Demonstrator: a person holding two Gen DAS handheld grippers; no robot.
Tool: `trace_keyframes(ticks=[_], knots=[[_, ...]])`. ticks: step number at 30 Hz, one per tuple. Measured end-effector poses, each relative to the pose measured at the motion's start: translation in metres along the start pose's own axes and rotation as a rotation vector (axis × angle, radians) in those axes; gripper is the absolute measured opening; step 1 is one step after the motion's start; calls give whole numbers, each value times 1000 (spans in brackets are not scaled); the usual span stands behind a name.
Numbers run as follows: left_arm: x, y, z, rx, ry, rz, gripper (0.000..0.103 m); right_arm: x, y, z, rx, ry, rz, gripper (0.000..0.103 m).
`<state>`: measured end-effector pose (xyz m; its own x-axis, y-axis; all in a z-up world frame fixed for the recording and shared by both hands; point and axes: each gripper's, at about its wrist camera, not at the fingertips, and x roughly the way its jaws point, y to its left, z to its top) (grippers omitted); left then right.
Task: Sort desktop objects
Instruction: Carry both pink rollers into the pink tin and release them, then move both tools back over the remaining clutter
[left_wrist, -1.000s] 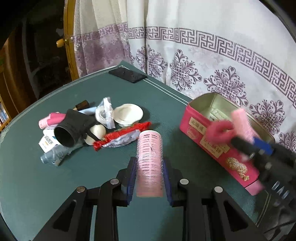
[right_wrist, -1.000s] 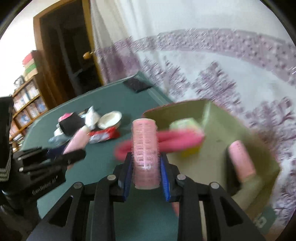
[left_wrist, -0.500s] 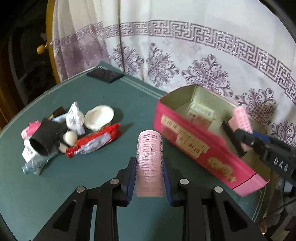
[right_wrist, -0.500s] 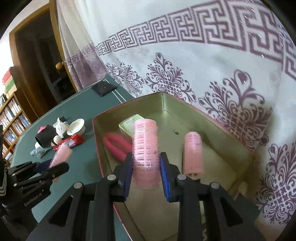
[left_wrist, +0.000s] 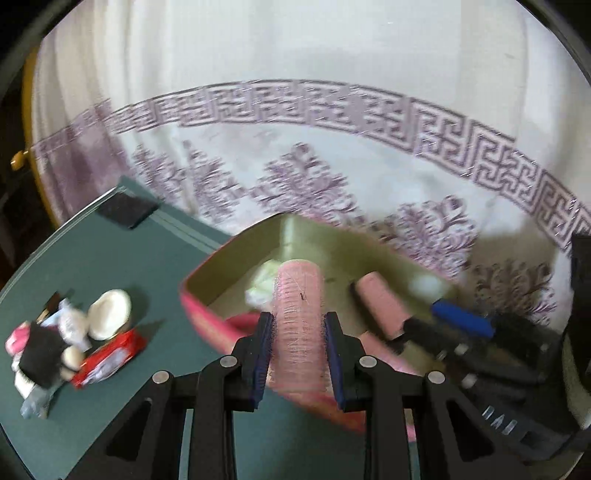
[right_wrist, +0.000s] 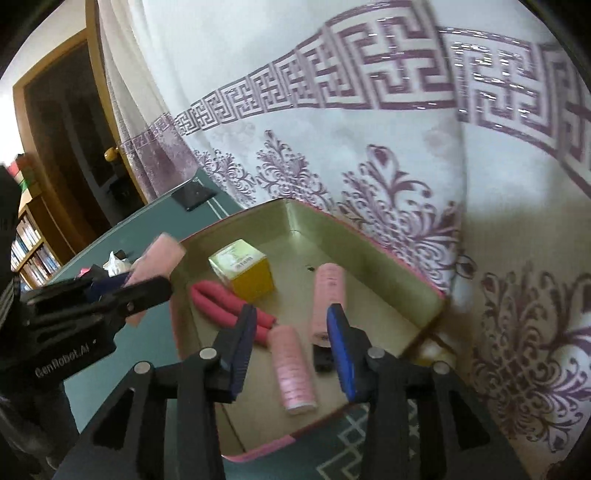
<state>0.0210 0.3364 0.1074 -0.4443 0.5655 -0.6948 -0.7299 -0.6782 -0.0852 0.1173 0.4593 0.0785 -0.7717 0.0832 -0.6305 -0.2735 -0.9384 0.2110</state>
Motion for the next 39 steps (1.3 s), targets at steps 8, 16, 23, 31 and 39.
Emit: trace_keyframes(ticks=[8, 16, 23, 31, 39], knots=[[7, -5, 7, -25, -12, -50, 82, -2, -11, -1, 24, -7, -20, 43], [-1, 23, -4, -81, -7, 18, 82, -1, -2, -4, 23, -7, -6, 43], [-13, 45, -20, -113, -16, 68, 82, -4, 18, -5, 8, -16, 32, 43], [-38, 96, -44, -230, -24, 146, 82, 2, 59, -8, -48, 0, 98, 49], [-68, 168, -84, -369, -16, 286, 82, 16, 107, -15, -119, 49, 186, 54]])
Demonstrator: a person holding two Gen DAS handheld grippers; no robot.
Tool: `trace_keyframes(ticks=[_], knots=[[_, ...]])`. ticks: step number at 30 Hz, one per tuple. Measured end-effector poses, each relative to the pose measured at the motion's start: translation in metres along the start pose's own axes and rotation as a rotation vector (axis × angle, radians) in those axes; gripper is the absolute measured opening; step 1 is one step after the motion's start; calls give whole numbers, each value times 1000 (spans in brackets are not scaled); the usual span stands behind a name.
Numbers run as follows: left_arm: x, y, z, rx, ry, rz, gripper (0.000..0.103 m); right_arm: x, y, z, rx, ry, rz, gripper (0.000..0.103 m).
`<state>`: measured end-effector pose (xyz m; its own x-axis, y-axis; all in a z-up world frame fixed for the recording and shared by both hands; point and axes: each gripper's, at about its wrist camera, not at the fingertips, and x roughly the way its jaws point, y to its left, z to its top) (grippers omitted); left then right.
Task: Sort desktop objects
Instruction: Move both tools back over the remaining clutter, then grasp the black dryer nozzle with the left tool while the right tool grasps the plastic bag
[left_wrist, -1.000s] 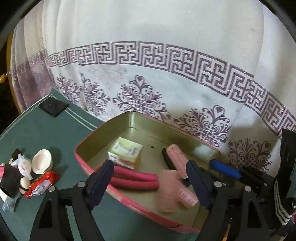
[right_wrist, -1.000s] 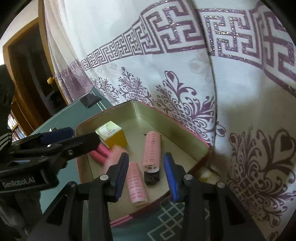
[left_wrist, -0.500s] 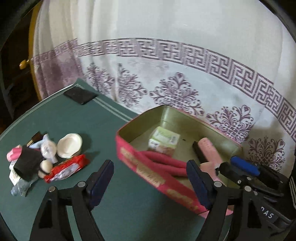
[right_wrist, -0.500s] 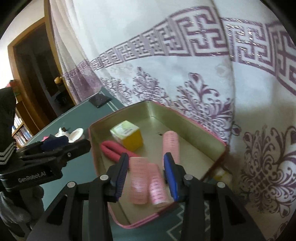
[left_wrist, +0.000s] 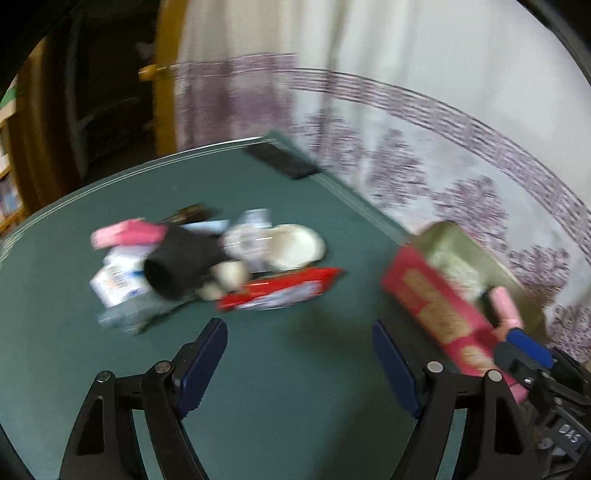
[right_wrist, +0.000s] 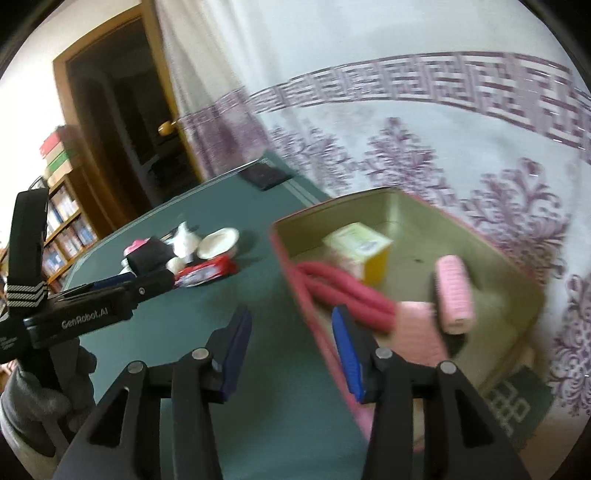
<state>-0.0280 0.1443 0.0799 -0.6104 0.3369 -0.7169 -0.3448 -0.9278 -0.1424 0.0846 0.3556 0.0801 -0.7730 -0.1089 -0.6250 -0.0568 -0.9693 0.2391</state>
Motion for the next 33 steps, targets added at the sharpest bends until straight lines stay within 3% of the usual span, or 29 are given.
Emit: trace_keyframes(ticks=[3, 12, 33], knots=[[-3, 31, -4, -47, -2, 51, 82, 10, 19, 0, -22, 19, 40, 65], [-3, 89, -10, -109, -4, 148, 82, 43, 56, -6, -64, 115, 113, 67], [65, 87, 31, -19, 10, 162, 82, 83, 79, 4, -101, 167, 131, 73]])
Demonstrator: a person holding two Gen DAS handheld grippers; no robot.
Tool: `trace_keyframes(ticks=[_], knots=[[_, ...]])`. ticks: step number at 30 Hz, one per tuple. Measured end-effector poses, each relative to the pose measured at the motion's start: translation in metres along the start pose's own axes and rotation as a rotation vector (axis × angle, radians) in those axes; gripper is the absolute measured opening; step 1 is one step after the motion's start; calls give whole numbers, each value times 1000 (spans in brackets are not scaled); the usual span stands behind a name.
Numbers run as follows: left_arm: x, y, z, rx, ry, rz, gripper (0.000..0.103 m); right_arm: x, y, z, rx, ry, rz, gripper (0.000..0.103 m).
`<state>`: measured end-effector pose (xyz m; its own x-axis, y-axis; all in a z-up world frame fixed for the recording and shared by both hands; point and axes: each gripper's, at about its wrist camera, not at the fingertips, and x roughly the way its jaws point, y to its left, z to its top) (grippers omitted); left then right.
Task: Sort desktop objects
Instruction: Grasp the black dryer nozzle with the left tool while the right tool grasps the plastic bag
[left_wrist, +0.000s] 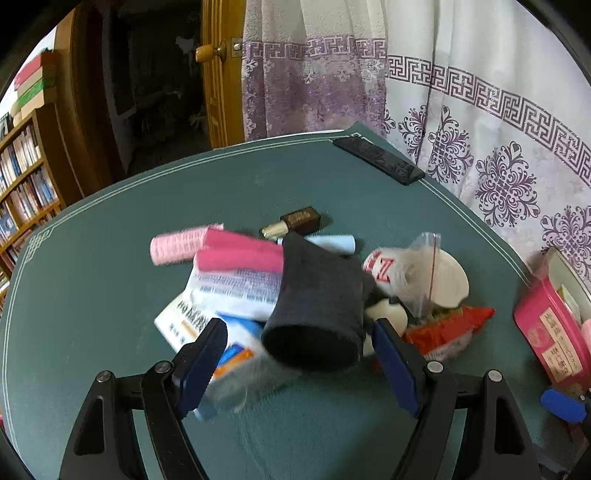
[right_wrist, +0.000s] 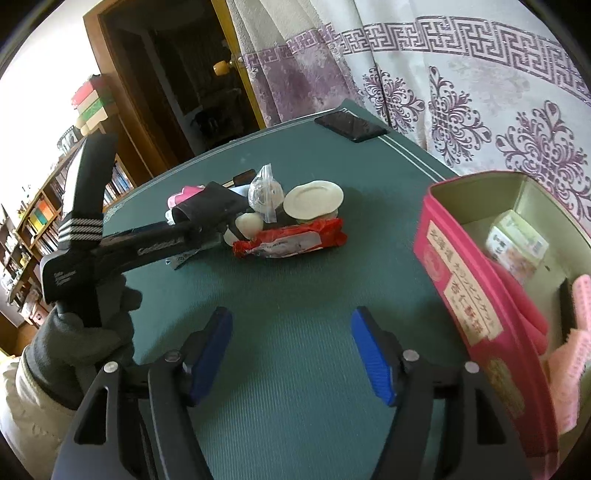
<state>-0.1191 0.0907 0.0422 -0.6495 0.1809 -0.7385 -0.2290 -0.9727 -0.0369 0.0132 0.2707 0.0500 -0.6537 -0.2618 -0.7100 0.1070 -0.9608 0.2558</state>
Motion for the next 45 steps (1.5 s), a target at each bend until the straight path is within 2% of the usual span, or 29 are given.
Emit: trace_keyframes(ticks=[2, 3, 4, 11, 17, 26, 32, 35, 38, 39, 42, 45], knots=[[4, -1, 4, 10, -6, 5, 72, 5, 0, 3, 3, 5, 0, 74], [6, -1, 5, 12, -1, -10, 61, 8, 0, 5, 8, 10, 3, 74], [8, 0, 5, 9, 2, -26, 55, 11, -1, 6, 18, 18, 8, 74], [-4, 8, 0, -10, -18, -36, 53, 22, 0, 24, 16, 0, -2, 74], [-31, 25, -5, -45, -54, -34, 51, 37, 11, 47, -7, -26, -9, 74], [-47, 50, -17, -106, -63, -26, 51, 77, 30, 79, -81, -48, -67, 74], [-44, 54, -21, -120, -53, -47, 51, 107, 38, 88, -134, -17, -80, 64], [-41, 54, -22, -121, -47, -50, 51, 122, 40, 89, -156, 14, -90, 54], [-35, 57, -24, -143, -29, -61, 52, 124, 43, 87, -171, 7, -100, 48], [-32, 59, -25, -153, -20, -64, 53, 122, 44, 87, -180, -1, -101, 40], [-27, 64, -25, -187, -11, -61, 62, 114, 51, 82, -209, -16, -104, 40], [-24, 67, -25, -192, -11, -56, 62, 105, 52, 77, -201, -22, -84, 40]])
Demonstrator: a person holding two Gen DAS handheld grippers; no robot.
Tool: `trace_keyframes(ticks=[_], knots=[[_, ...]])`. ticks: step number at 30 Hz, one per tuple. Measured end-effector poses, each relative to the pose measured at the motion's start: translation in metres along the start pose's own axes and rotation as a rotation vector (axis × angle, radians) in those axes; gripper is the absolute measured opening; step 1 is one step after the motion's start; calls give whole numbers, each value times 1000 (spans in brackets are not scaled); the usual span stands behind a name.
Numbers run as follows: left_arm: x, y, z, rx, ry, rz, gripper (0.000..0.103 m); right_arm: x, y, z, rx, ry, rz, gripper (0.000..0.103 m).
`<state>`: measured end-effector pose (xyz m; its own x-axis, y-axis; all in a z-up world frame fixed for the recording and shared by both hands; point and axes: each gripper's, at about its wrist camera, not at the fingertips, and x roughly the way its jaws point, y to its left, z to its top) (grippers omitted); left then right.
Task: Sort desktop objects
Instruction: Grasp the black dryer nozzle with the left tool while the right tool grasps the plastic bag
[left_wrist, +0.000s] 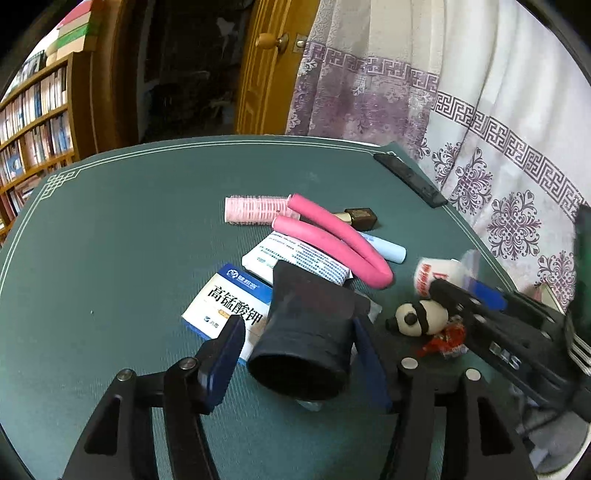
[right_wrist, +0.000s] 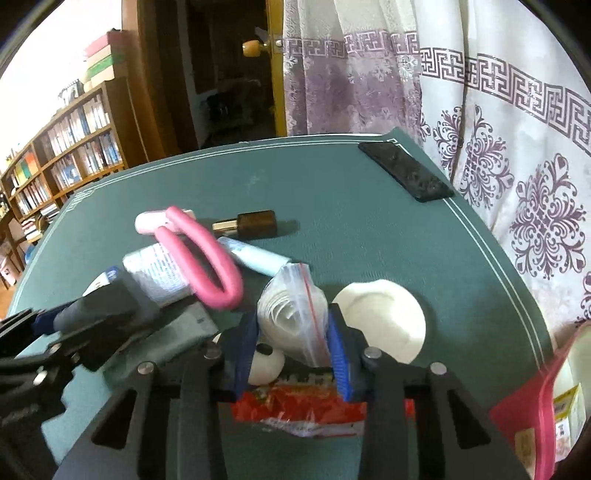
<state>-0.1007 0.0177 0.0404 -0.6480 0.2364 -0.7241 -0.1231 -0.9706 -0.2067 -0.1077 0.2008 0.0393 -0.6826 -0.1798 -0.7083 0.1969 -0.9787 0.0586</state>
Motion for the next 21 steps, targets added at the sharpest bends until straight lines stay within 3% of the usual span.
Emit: trace_keyframes(ticks=[9, 12, 13, 21], knots=[[11, -12, -3, 66, 19, 30, 63, -39, -7, -12, 70, -40, 54, 40], [12, -16, -3, 94, 11, 46, 50, -54, -11, -19, 92, -51, 64, 40], [12, -17, -3, 98, 12, 58, 50, -58, -12, -21, 95, -56, 65, 40], [-25, -20, -1, 68, -45, 34, 50, -105, -38, -38, 160, -120, 58, 40]])
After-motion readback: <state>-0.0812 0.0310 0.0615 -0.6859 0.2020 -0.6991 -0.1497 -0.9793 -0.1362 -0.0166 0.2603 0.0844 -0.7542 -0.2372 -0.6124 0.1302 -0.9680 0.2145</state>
